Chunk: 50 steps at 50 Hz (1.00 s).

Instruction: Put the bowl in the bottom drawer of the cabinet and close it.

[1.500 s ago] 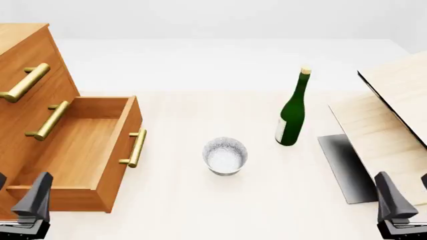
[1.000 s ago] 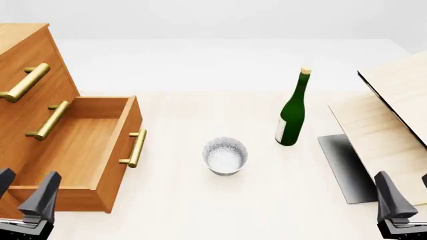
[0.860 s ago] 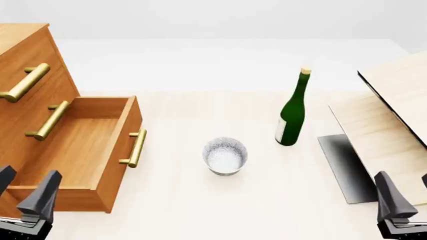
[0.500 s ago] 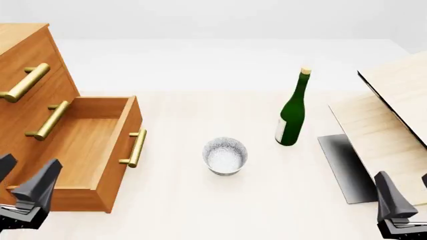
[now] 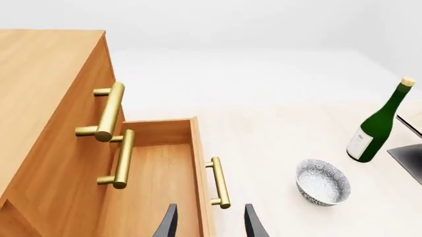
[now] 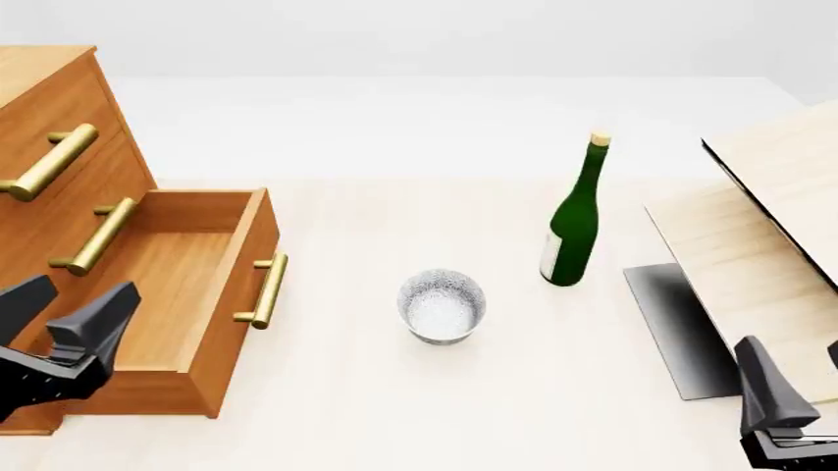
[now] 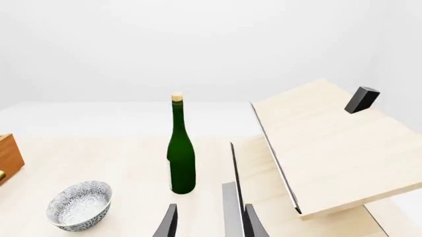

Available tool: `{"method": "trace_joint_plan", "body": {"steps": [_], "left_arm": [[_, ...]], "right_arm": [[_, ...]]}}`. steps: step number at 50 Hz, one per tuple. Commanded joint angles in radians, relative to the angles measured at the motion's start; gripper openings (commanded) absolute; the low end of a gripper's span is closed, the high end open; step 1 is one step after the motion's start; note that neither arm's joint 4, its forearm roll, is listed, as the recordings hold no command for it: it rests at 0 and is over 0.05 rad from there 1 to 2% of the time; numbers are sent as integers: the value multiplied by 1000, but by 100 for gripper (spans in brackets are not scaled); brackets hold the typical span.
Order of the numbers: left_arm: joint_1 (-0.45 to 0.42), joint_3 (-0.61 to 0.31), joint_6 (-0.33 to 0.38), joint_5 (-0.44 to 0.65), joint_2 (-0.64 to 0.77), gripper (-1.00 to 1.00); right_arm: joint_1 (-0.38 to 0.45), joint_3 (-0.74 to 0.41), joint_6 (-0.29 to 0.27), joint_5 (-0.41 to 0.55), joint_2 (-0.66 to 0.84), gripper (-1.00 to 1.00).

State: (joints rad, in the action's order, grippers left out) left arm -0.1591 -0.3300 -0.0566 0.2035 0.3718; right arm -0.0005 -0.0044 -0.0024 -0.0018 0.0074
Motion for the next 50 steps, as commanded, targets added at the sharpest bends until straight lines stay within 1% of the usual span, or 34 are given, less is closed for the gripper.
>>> {"method": "trace_joint_plan", "body": {"steps": [1,4,13,14,17,22,25,31,41,43,45,50], "left_arm": [[-16,-51,-12,47,54,100],[-25,-58,-27,56,65,100],[-19,-66,-15,64,91,100],[-24,-67,-24,64,108,100],[-23,-69,-17,66,112,100],[-27,-71,-35,58,148,100],[-32,-69,-32,60,154,100],[-16,-73,-34,50,196,100],[-19,-74,-57,22,269,100],[-2,-71,-75,17,291,100],[7,-72,-69,11,303,100],[24,-76,-96,6,337,100]], "right_arm": [[0,0,0,0,0,100],[0,0,0,0,0,100],[0,0,0,0,0,100],[0,0,0,0,0,100],[0,0,0,0,0,100],[0,0,0,0,0,100],[0,0,0,0,0,100],[0,0,0,0,0,100],[0,0,0,0,0,100],[0,0,0,0,0,100],[0,0,0,0,0,100],[0,0,0,0,0,100]]}}
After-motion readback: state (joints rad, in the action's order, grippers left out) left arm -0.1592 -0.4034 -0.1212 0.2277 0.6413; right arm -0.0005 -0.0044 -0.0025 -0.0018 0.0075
